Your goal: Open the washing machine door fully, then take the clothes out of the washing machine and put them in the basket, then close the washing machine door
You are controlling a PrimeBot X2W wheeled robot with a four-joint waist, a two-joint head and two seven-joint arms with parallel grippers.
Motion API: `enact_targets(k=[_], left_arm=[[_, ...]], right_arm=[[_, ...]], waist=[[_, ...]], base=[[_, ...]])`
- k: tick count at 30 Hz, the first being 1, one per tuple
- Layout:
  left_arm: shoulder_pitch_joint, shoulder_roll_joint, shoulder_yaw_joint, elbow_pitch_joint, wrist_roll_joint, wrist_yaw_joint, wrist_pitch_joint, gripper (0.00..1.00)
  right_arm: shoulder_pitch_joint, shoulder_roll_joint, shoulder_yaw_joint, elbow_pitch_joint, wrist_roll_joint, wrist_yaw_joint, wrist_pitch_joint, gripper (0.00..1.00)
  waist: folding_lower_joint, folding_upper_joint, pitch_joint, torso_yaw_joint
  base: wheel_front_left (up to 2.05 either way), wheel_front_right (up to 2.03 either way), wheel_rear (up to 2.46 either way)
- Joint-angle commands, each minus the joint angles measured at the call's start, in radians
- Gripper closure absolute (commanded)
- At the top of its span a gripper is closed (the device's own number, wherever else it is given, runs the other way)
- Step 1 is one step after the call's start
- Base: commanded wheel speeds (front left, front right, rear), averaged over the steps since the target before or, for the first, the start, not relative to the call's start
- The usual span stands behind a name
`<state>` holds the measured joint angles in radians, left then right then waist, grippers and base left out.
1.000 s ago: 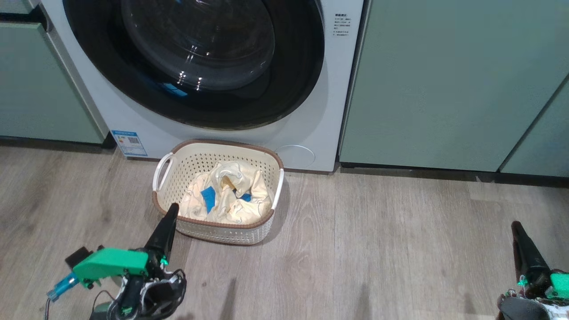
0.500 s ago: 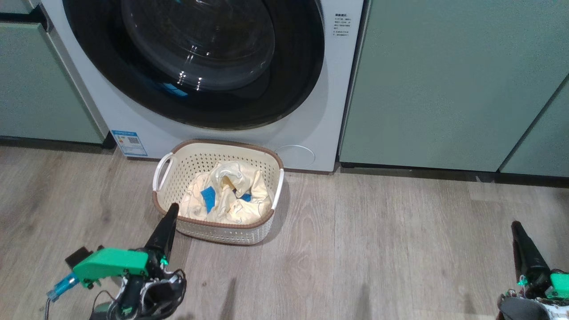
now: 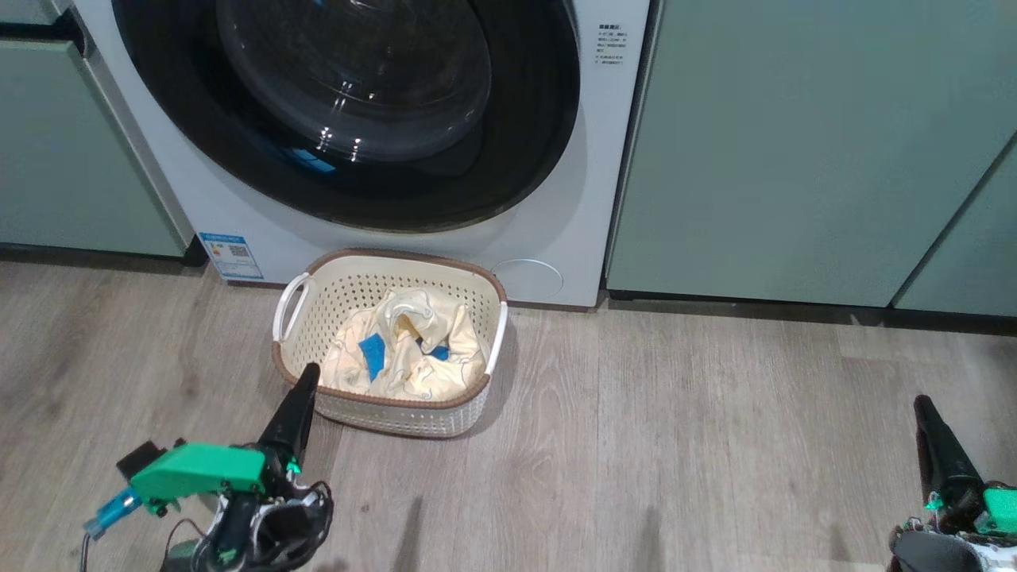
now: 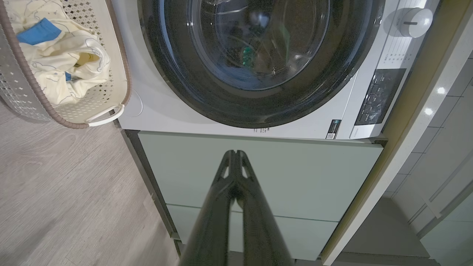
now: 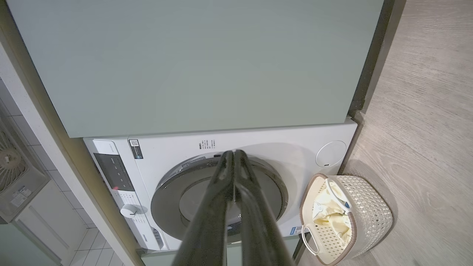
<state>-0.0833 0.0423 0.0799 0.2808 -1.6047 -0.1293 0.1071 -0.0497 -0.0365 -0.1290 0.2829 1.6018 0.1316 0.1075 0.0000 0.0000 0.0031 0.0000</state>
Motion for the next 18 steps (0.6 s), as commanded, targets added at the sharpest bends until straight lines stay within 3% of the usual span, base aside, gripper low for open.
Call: enact_targets(k=[1, 18], left_arm=[[-0.025, 0.008, 0.034, -0.036, -0.004, -0.001, 0.006, 1.00], [-0.025, 0.008, 0.034, -0.036, -0.004, -0.001, 0.006, 1.00]], right_arm=[[-0.058, -0.014, 0.015, -0.038, 0.007, -0.001, 0.006, 1.00], [-0.058, -0.014, 0.015, -0.038, 0.007, -0.001, 0.006, 1.00]], waist=[[0.0000, 0.0000, 0.000, 0.000], [0.0000, 0.0000, 0.000, 0.000]], base=[[0.00, 0.00, 0.00], [0.00, 0.00, 0.00]])
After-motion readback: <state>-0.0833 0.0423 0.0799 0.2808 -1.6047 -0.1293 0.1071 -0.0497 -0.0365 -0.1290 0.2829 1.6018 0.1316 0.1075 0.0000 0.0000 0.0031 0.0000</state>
